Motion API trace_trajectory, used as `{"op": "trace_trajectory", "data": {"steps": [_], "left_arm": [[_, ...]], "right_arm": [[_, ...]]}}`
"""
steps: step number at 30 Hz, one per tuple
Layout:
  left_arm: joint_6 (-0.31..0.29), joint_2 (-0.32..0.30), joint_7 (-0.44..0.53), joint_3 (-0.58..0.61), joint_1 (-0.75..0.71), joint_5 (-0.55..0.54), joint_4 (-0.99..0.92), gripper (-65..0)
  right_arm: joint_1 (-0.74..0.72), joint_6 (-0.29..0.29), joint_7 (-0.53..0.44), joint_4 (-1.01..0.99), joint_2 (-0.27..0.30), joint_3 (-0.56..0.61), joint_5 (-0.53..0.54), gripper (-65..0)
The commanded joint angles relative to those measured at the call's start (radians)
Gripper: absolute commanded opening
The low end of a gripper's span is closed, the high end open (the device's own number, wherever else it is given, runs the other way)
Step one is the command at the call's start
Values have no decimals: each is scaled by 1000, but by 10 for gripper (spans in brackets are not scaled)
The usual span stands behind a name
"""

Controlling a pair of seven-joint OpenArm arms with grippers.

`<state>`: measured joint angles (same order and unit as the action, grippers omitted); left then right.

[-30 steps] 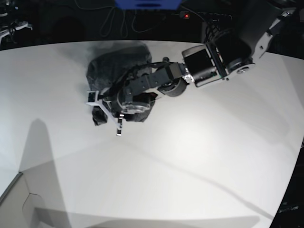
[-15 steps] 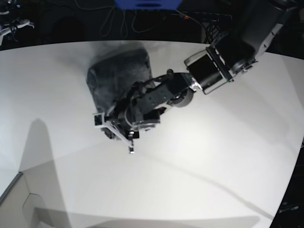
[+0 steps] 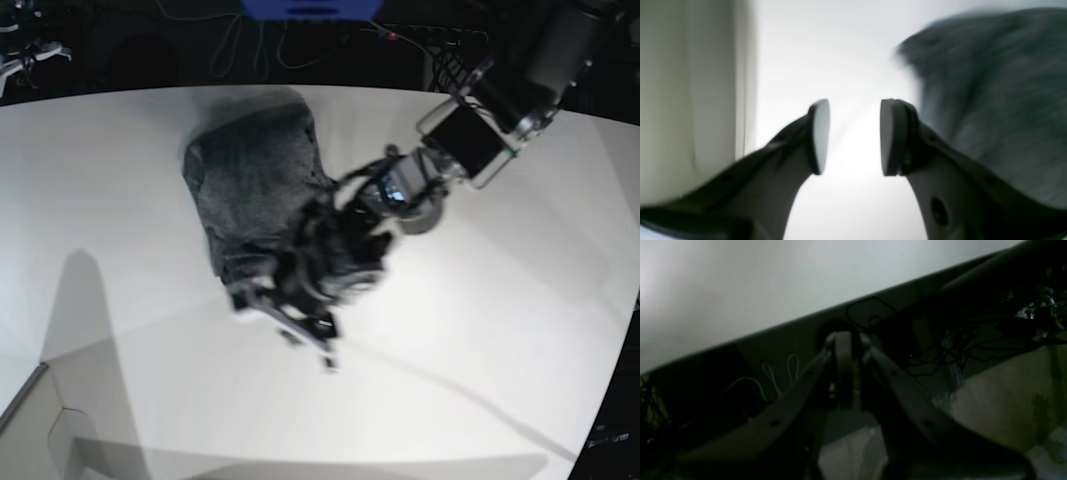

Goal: Layout the t-shirt on the table in an organized manner, then fold the t-shirt properly

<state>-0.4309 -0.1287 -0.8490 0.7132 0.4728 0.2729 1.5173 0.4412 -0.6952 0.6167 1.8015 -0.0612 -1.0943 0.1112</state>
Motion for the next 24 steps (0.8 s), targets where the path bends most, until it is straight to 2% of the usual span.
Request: {"op": "trace_trajectory", "data": {"steps": [1,5,8,11,14,16,18,20,24], "left_arm": [[13,-27,-9,-83,-19,12,55,-409],[11,-84,-9,-418,-219,10,194,-412],[5,-76,-13,-673,-386,9,289,-412],[-85,-30,-19,-887,-549,-44,400,-412],[-185,25,-89,-1110,-698,-111,483,-412],[-233,53,-111,-1217,-765,-137,492,-413],[-267,77,-111,-1322,-837,-154,486,-445],[-267,97,-109,-1421,-909,-179,484,-515],[-267,133,-109,-1576,-1028,-231,450,-594]], "right_arm": [[5,-3,-19,16,10,-7,11,-627],[-6,-3,-17,17,-29,-40,11,-631],[-45,-3,-13,10,-73,-114,9,-632],[-60,-3,-13,-4,-96,-148,9,-632],[-64,-3,-11,-90,-91,-149,12,-632],[-74,-3,-11,-159,-88,-149,9,-632],[-69,-3,-11,-225,-76,-145,9,-632],[-68,-3,-11,-300,-68,-142,9,-631],[-64,-3,-11,-460,-25,-88,9,-631]]}}
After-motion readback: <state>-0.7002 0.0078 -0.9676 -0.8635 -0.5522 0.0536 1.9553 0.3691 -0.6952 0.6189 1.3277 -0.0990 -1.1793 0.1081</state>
